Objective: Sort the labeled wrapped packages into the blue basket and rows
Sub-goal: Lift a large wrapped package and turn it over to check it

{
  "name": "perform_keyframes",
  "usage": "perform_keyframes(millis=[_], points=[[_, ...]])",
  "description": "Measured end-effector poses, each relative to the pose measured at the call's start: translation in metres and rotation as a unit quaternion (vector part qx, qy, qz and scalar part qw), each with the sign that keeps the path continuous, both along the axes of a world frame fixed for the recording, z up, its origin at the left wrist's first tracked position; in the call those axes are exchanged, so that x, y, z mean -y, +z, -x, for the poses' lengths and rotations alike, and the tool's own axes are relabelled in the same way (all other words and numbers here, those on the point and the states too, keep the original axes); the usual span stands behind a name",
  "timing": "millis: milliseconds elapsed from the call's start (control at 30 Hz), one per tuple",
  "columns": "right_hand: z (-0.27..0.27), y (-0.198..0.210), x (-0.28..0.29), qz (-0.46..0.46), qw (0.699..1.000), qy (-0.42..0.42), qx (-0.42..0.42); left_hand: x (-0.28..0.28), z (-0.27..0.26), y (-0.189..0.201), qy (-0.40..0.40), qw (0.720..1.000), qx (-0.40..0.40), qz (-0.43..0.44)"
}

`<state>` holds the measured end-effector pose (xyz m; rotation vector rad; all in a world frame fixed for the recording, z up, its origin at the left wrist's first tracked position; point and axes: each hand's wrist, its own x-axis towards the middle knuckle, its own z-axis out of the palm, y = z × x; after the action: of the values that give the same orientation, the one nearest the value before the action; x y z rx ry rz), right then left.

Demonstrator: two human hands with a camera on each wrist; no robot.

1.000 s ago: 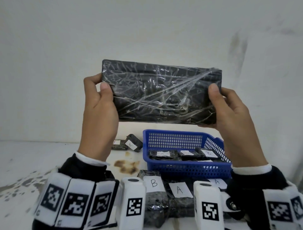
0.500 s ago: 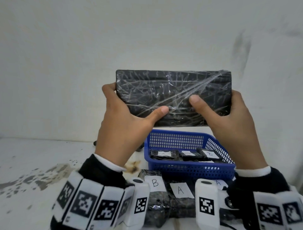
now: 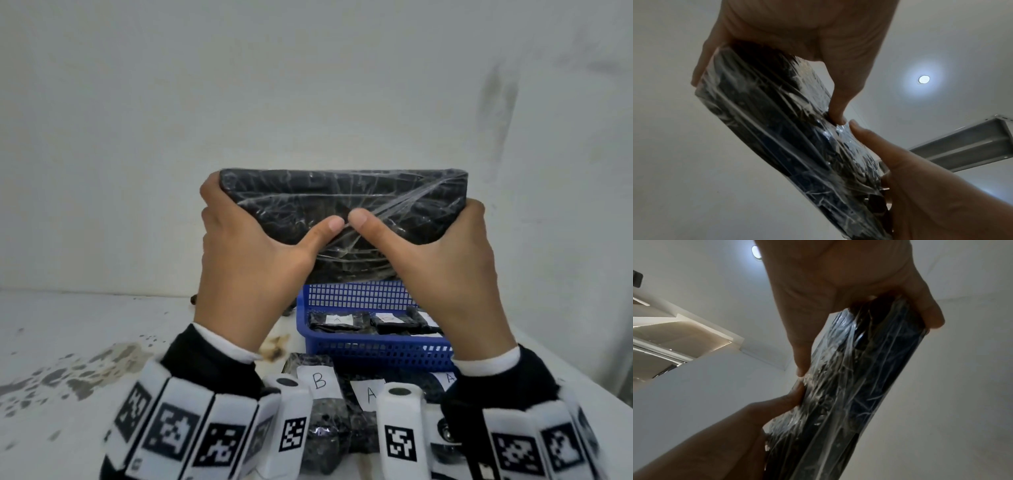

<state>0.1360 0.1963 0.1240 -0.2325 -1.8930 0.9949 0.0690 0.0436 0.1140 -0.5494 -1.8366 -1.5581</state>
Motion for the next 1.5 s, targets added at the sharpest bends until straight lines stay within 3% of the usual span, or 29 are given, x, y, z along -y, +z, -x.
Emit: perform_keyframes(millis=[467,633,867,1500], points=[[0.003,-0.001,-0.013,-0.019,0.999,0.018,-0.039,0.006,0.001,0.005,-0.009,0.999,0.023,-0.04],[0.004,0.003,-0.014,0.001,0.996,0.032,-0.082,0.012,-0.001,0.01,-0.026,0.996,0.026,-0.078],[0.007,0.004,-0.017,0.072,0.993,0.08,-0.056,0.012,0.0,0.011,-0.017,0.996,0.016,-0.088],[0.003,-0.001,-0.004,-0.006,0.999,-0.002,-0.046,0.004,-0.014,0.013,-0.003,0.996,0.064,-0.056]])
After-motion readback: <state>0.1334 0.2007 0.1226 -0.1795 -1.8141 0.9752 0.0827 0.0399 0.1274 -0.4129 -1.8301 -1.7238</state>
